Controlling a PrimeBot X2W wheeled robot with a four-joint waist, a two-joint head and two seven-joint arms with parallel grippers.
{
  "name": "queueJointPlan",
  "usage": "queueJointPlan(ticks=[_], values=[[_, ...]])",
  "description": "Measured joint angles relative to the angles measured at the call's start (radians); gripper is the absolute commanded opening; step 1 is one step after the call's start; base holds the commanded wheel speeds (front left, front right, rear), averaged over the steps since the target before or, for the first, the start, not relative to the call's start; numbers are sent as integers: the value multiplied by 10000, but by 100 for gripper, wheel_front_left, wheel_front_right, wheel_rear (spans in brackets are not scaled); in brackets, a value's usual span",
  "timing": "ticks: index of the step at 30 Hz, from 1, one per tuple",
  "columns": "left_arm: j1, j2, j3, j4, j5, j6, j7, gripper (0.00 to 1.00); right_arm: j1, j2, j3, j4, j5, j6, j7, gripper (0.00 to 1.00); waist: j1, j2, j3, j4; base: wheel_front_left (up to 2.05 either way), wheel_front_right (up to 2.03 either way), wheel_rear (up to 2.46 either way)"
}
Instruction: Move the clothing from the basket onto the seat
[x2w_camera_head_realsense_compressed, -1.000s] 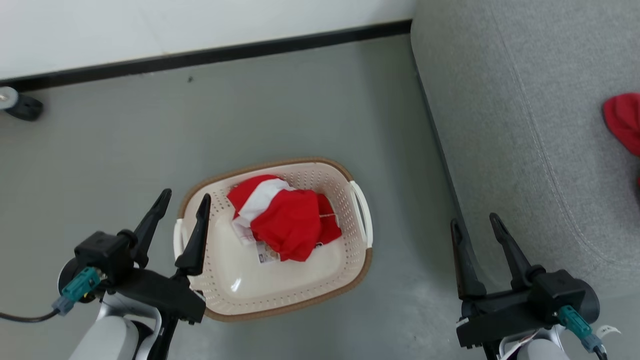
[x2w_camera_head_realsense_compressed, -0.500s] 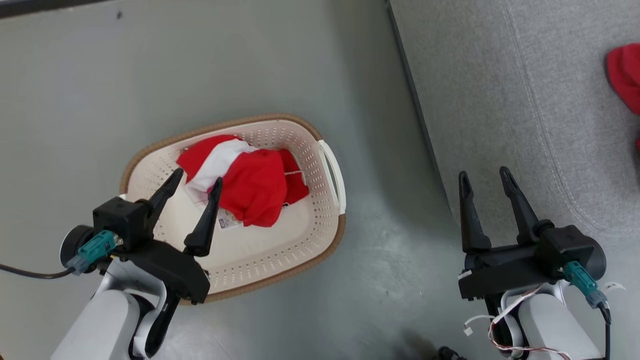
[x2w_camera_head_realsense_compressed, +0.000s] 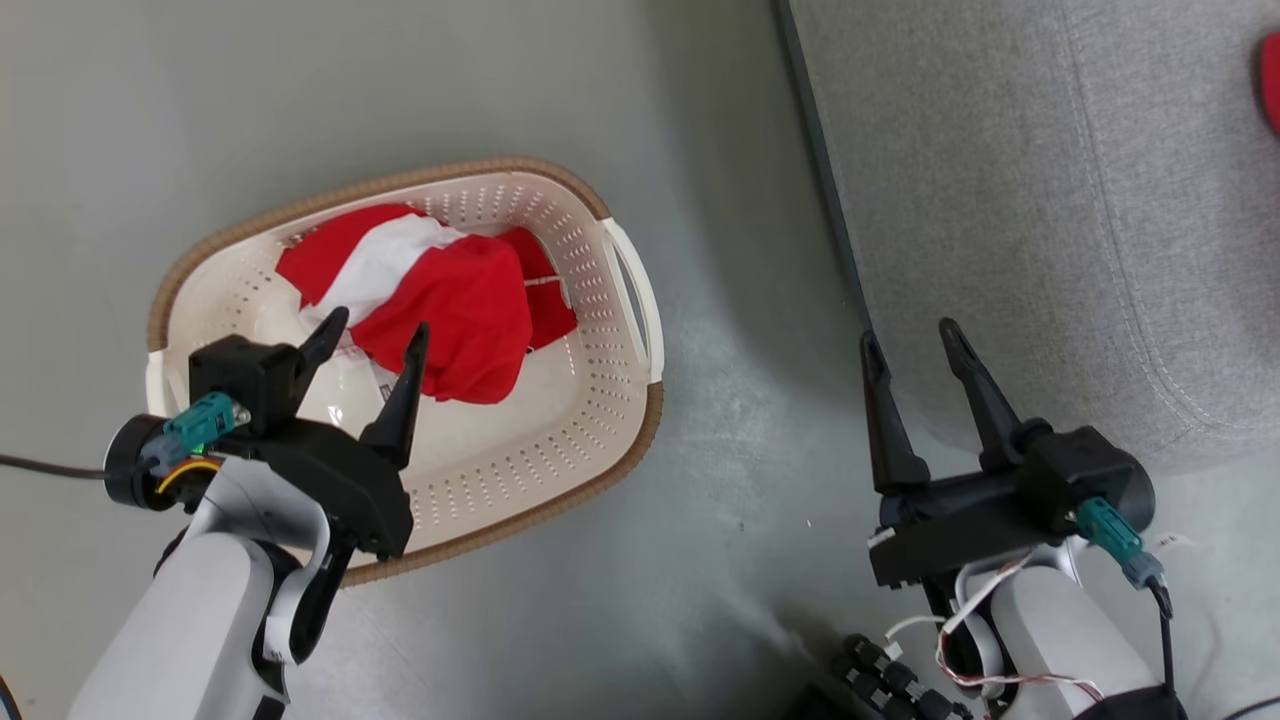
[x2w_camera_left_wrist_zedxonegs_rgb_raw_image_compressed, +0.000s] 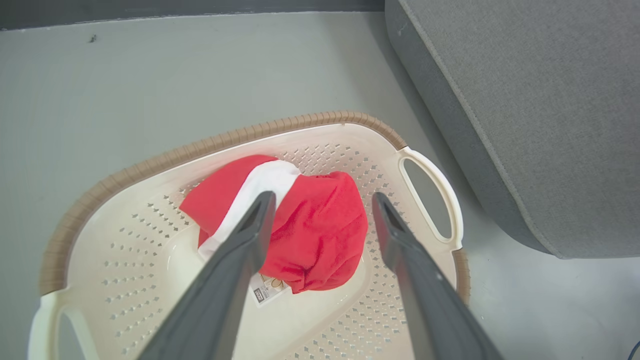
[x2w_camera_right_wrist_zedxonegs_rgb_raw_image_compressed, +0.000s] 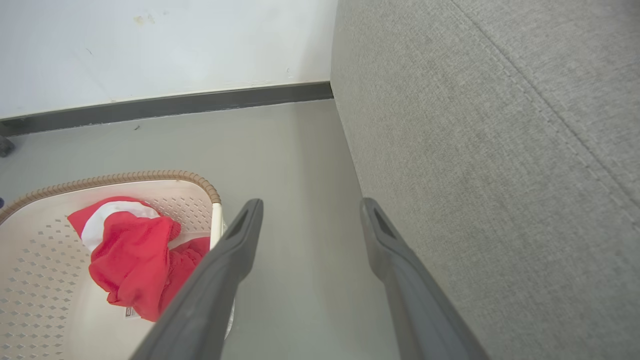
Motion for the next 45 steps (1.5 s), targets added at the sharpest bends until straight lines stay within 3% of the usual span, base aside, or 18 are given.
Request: queueJointPlan(ticks=[17,45], values=[[-600,-236,161,485,38,604,882,100,-522,0,857,337,336,-165,0,100,-1,-1,921,-492,0,0,0],[-1413,-10,602,1503,849,880,1661,100,-474,23,1962,307,1200,-268,0,100,-1,-1,1431,-1544,0,0,0]])
